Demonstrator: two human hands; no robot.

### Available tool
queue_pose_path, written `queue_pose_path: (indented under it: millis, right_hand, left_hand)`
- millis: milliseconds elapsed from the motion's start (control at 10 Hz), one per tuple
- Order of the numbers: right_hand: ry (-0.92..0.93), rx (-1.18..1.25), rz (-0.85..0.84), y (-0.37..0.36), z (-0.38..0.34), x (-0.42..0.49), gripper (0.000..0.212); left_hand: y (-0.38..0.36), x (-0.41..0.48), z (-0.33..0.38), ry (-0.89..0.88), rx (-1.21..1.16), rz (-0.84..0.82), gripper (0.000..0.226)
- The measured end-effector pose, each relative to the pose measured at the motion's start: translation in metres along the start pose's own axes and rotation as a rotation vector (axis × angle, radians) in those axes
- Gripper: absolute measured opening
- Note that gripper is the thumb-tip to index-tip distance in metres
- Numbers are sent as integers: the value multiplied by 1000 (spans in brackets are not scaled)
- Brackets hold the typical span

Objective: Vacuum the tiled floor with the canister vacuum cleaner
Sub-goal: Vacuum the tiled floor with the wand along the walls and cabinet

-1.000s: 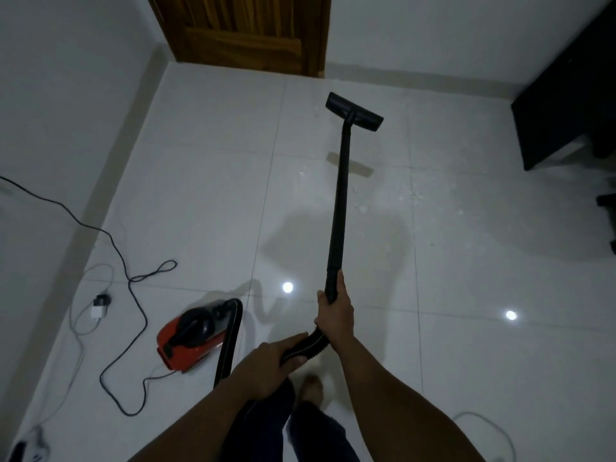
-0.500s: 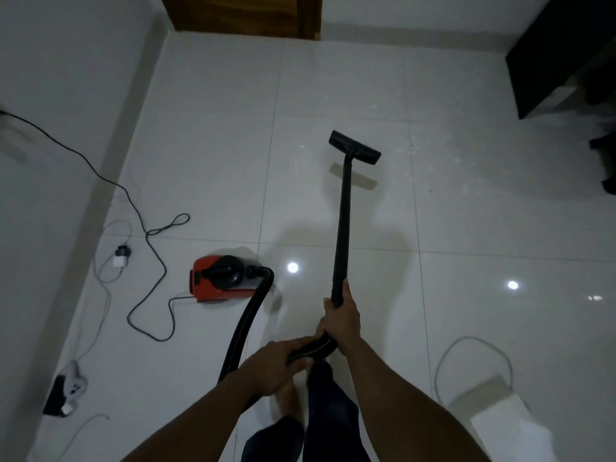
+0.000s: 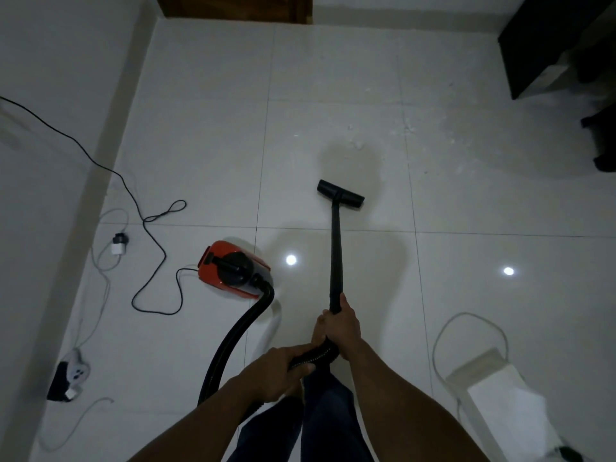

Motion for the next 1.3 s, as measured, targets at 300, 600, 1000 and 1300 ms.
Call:
queue_pose_path:
  millis: [300, 600, 1000, 1300]
  right_hand:
    - [-46, 4, -12, 23, -16, 50, 73]
    - [-88, -47, -26, 104, -79, 148, 78]
    - [30, -261, -70, 238, -225, 262, 77]
    - [61, -305, -90, 241, -336, 332, 78]
  left_hand:
    - [14, 42, 24, -17, -52, -14, 37]
    - [50, 150, 91, 72, -63, 35, 52]
    - [112, 297, 214, 77, -230, 115, 51]
    - [215, 369, 224, 149, -145, 99, 66]
Point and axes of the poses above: each hand's wrist, its own x-axis towards the middle knuckle, its own y-axis out of the back of the hand, z = x × y, the point moved 6 cm from there along x, towards the middle knuckle, and after that the axes turned 2 degrees about -y, right-handed, at the moved point
